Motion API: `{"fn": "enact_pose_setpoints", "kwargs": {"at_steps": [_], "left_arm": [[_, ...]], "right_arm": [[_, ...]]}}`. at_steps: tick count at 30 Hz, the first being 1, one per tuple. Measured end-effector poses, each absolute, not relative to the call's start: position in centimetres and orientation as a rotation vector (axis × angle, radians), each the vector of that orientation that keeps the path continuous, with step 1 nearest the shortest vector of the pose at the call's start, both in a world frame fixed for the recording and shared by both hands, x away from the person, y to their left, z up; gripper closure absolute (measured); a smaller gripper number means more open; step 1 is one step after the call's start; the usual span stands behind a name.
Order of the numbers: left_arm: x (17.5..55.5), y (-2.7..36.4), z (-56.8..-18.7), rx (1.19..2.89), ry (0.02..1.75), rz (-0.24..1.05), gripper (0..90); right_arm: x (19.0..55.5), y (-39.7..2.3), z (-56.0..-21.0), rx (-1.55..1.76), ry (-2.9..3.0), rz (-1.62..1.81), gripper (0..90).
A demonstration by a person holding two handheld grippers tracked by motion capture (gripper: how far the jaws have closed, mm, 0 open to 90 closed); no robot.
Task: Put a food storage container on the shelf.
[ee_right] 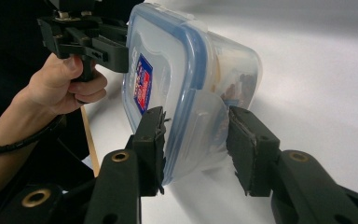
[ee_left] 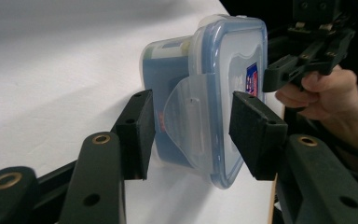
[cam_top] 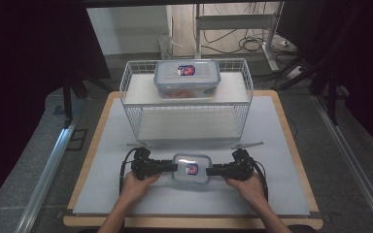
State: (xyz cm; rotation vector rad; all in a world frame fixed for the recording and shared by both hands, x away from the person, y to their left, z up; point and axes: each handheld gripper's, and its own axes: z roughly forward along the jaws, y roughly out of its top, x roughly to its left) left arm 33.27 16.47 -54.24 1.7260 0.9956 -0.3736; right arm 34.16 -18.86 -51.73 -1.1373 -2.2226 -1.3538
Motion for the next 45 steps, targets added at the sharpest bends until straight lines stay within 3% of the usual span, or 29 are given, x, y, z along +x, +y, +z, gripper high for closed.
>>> {"fn": "enact_pose_setpoints", "kwargs": {"at_steps": [6,23,34,45], "left_arm": [[33.2,16.5,-54.4,1.717,0.978,-0.419,55.7],[32.5,16.4,-52.7,1.687,1.01,-0.358,57.3],[32.2,15.7,-48.5,1.707,0.952,-0.25,57.7],[34.0,16.3,-40.5,1.682,0.901,-0.12,57.1]], "right_arm": [[34.2,-18.9,-51.8,-1.133,-2.223,-1.352,57.5],[34.3,-19.0,-51.2,-1.182,-2.143,-1.437,58.5],[34.8,-19.6,-47.1,-1.146,-2.169,-1.565,57.7],[36.5,-18.9,-40.0,-1.082,-2.205,-1.694,57.7]]}}
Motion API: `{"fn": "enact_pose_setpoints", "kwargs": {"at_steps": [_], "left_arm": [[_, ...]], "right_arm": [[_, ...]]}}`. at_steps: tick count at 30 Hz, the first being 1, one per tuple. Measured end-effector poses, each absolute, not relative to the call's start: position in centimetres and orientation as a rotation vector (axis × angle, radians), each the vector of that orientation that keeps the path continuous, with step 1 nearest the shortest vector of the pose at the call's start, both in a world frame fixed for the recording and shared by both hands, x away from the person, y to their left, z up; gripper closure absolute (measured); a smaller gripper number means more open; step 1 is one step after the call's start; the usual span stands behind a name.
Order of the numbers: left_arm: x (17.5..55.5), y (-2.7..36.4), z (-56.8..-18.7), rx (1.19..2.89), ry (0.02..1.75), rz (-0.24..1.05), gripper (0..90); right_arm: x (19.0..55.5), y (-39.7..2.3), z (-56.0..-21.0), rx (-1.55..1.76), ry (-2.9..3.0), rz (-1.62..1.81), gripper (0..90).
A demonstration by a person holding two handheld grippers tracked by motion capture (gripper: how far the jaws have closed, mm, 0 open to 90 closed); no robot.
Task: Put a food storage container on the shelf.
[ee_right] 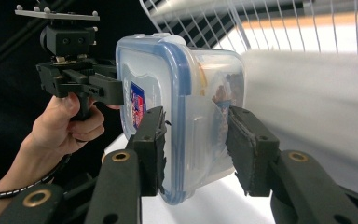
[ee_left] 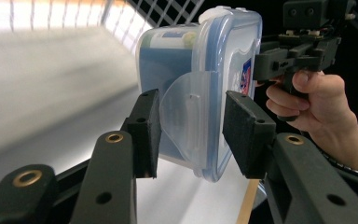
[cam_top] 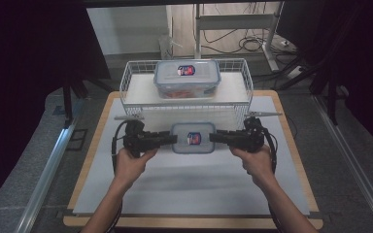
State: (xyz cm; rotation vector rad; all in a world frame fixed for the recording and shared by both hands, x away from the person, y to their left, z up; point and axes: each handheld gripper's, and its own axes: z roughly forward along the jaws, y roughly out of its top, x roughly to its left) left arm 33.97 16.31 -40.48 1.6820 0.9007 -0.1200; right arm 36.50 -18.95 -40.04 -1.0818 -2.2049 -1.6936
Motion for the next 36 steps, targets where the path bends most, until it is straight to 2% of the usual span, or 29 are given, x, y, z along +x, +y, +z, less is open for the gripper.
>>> {"fn": "enact_pose_setpoints", "kwargs": {"at_steps": [18,27,36], "left_arm": [[38.5,17.6,-30.4,1.626,0.88,-0.026,56.8],[41.8,18.5,-28.8,1.585,0.905,-0.043,56.8],[44.1,18.6,-28.9,1.546,0.936,-0.071,56.6]], "right_arm": [[41.1,-17.5,-30.3,-1.042,-2.201,-1.839,57.4],[44.5,-16.5,-27.9,-1.061,-2.203,-1.84,57.2],[47.3,-16.3,-27.2,-1.104,-2.147,-1.838,57.3]]}}
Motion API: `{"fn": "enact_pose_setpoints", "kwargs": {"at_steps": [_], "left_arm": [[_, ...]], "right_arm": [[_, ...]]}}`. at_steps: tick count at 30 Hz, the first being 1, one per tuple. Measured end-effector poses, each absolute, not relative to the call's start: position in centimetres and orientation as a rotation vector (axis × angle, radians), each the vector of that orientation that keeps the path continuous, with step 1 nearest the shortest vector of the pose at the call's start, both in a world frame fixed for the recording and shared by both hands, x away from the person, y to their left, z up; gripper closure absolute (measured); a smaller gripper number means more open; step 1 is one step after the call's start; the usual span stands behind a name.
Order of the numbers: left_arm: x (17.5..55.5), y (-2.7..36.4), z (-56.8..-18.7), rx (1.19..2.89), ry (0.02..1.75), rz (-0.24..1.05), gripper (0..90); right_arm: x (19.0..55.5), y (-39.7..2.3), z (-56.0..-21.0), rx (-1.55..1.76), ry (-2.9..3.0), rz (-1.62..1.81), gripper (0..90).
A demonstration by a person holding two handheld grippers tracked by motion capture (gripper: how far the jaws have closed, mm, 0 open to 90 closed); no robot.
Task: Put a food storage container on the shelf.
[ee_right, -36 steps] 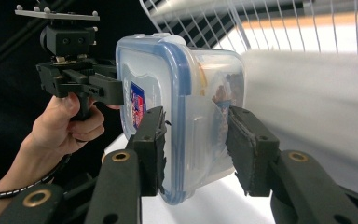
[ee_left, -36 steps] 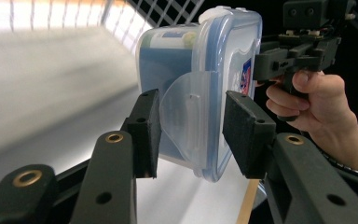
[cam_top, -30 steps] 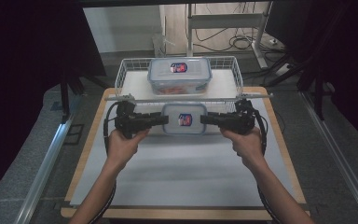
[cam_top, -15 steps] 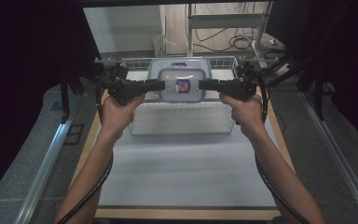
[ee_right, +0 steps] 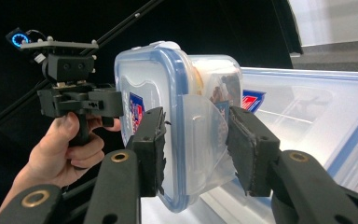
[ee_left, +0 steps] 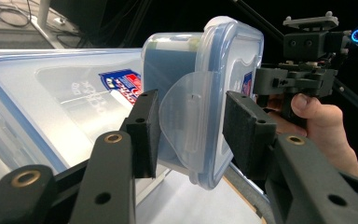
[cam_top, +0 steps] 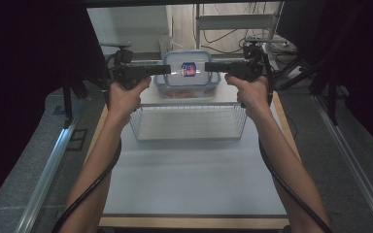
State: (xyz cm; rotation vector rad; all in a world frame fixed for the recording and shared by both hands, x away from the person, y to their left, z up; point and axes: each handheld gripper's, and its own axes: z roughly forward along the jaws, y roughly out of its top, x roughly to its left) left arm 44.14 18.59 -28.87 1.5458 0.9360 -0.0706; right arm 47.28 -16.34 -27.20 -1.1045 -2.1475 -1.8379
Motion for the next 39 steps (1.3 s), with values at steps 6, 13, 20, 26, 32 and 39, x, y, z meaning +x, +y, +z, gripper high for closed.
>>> {"fn": "enact_pose_setpoints", "kwargs": {"at_steps": [6,13,20,26,32,39], "left_arm": [[44.6,18.5,-29.0,1.533,0.959,-0.074,56.4],[44.5,17.4,-28.4,1.599,1.0,0.047,51.4],[44.8,17.1,-28.9,1.579,1.011,0.026,46.2],[44.8,16.9,-29.0,1.598,1.023,0.056,38.6],[44.1,17.0,-28.9,1.589,1.001,0.096,33.4],[42.4,17.1,-29.0,1.66,0.921,0.264,27.8]], "right_arm": [[48.1,-16.2,-27.3,-1.12,-2.133,-1.82,56.9],[48.4,-15.9,-27.6,-1.159,-2.168,-1.817,51.7],[48.6,-15.6,-27.4,-1.181,-2.213,-1.834,48.5],[49.0,-15.2,-27.6,-1.217,-2.231,-1.857,43.6],[48.5,-15.1,-27.3,-1.191,-2.321,-1.887,42.4],[47.0,-15.6,-26.8,-1.15,-2.439,-1.913,42.7]]}}
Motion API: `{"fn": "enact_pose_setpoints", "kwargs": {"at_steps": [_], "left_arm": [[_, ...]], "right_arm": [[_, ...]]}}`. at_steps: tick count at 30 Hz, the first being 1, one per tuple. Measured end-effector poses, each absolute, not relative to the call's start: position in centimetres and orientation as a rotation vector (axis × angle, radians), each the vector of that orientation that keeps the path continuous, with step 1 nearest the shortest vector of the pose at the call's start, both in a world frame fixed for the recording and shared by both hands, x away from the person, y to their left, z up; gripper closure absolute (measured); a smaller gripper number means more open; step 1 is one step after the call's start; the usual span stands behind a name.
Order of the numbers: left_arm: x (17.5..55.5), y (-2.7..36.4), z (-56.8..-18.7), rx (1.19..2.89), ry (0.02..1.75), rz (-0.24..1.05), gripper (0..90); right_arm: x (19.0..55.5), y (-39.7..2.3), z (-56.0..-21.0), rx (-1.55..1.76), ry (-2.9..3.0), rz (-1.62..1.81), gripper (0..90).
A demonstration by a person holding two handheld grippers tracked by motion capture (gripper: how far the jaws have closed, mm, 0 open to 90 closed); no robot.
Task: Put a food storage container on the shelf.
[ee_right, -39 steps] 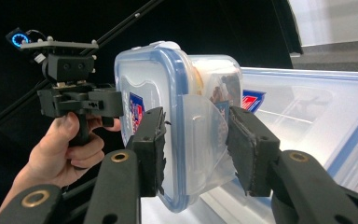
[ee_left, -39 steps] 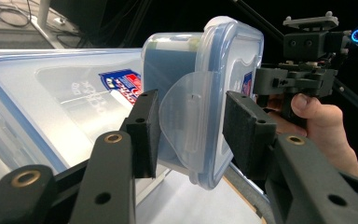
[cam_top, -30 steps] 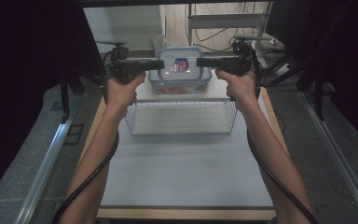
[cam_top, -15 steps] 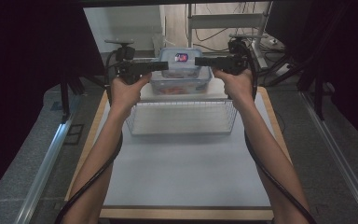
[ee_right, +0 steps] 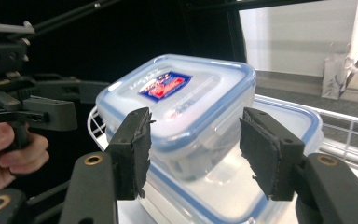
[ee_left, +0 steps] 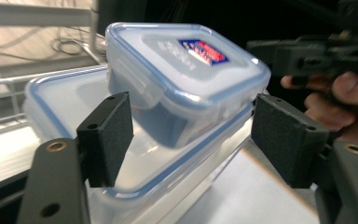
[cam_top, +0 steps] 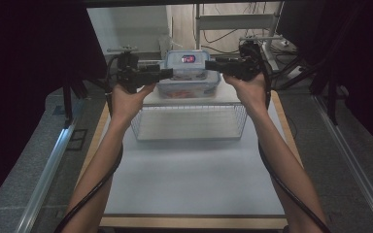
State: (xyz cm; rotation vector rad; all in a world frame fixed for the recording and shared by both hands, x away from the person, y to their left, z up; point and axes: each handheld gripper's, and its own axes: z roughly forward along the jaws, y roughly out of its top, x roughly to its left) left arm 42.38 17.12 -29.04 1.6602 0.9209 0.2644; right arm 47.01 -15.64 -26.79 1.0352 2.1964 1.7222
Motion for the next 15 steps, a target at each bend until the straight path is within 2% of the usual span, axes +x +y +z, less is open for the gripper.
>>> {"fn": "enact_pose_setpoints", "kwargs": {"at_steps": [3,10,15], "left_arm": [[41.5,17.0,-29.2,1.704,0.897,0.346,25.0],[39.5,16.5,-30.1,1.779,0.856,0.529,13.9],[38.7,16.5,-31.0,1.793,0.854,0.531,8.1]], "right_arm": [[46.4,-15.8,-27.0,0.988,2.205,1.685,39.5],[45.3,-15.8,-28.5,0.904,2.224,1.601,24.1],[44.4,-16.1,-29.8,0.876,2.214,1.574,15.2]]}}
